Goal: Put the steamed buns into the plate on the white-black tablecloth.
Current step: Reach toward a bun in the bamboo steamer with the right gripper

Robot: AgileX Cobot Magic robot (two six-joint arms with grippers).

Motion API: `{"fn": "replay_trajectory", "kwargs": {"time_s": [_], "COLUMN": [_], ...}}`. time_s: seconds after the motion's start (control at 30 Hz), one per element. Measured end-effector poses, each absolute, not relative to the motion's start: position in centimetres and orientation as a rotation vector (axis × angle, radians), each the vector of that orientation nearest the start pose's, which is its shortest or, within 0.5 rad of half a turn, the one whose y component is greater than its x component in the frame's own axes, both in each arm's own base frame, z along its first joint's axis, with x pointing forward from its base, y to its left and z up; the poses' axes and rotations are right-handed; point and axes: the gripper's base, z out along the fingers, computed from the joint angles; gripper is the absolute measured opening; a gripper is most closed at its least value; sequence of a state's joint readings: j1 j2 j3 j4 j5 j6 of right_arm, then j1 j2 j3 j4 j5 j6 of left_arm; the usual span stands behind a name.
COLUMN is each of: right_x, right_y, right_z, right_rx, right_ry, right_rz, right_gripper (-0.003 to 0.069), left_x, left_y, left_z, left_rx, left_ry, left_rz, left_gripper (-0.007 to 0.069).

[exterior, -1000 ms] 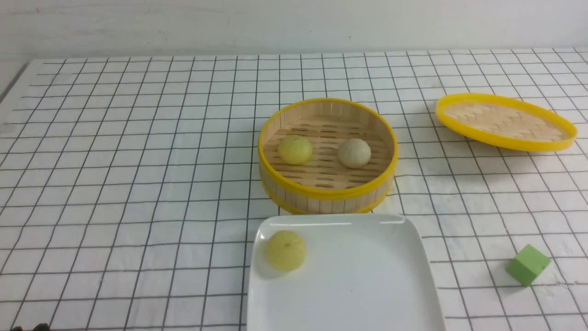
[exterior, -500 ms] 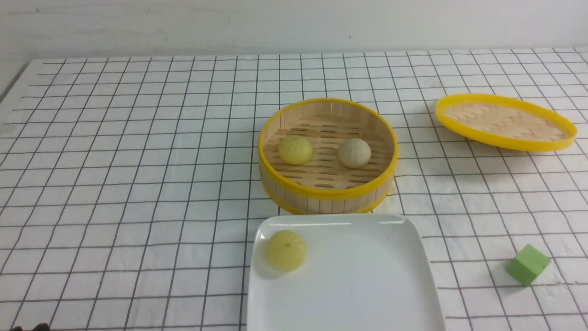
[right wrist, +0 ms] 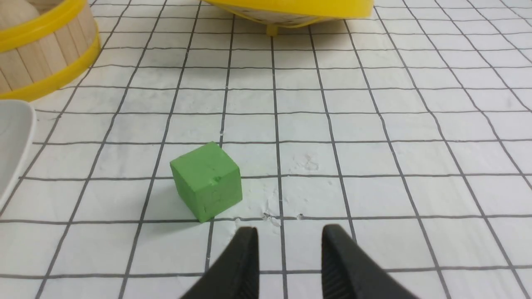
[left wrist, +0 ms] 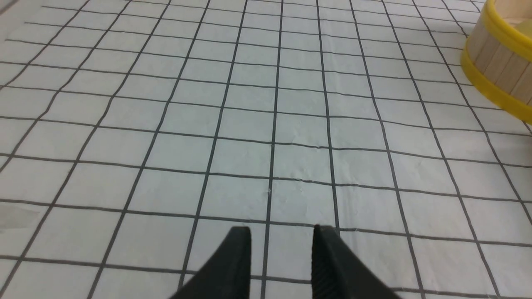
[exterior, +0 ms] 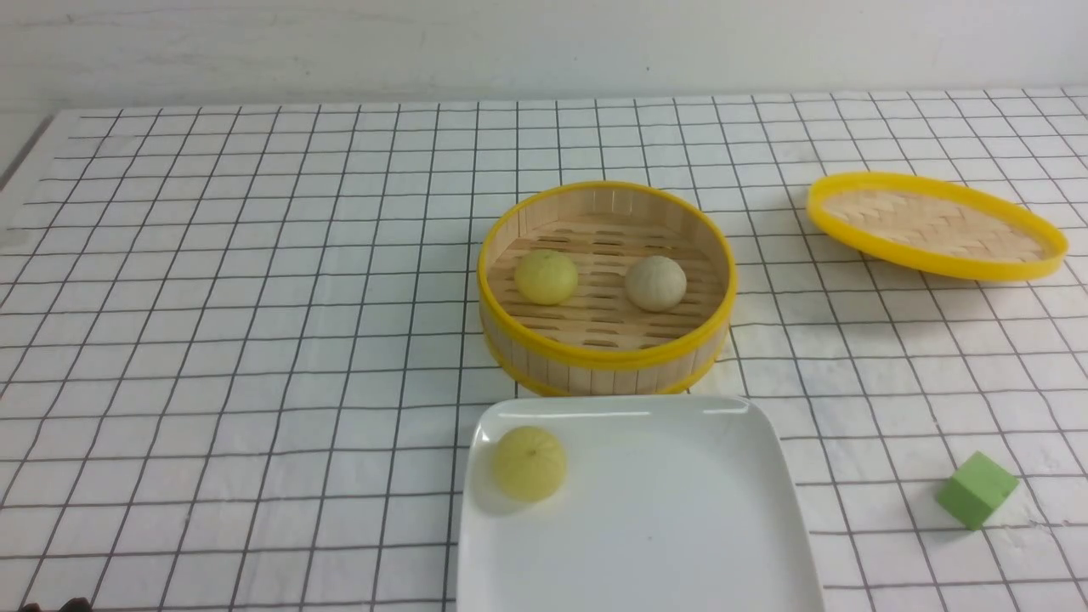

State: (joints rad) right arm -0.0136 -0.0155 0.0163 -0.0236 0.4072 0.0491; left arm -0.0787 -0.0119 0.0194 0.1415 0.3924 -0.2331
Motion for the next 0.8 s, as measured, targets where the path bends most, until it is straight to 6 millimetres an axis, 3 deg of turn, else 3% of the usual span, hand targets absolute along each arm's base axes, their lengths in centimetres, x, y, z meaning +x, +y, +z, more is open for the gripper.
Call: {"fn": "replay_trajectory", "kwargs": {"time_s": [0.63, 0.7, 0.8], "right_x": [5.22, 5.23, 5.23], "right_y": [-0.21, -0.05, 0.75], "right_z": [17.27, 17.27, 17.32], "right_rx": [0.034, 0.071, 0.314], "right_ry": [1.867, 1.864, 1.843], "right_rz": [-0.016, 0.037, 0.345], "right_gripper": [0.0240, 0.0240, 0.0240], "left_x": [5.21, 5.21, 5.21], "left_y": [0.09, 0.09, 0.09], "left_z": [17.23, 17.23, 17.23], "left_rx": [-0.058, -0.058, -0.058], "left_ry": [1.880, 1.880, 1.880], "left_rz": [-0.071, -0.071, -0.071], "left_gripper": [0.0240, 0.0240, 0.0240]}}
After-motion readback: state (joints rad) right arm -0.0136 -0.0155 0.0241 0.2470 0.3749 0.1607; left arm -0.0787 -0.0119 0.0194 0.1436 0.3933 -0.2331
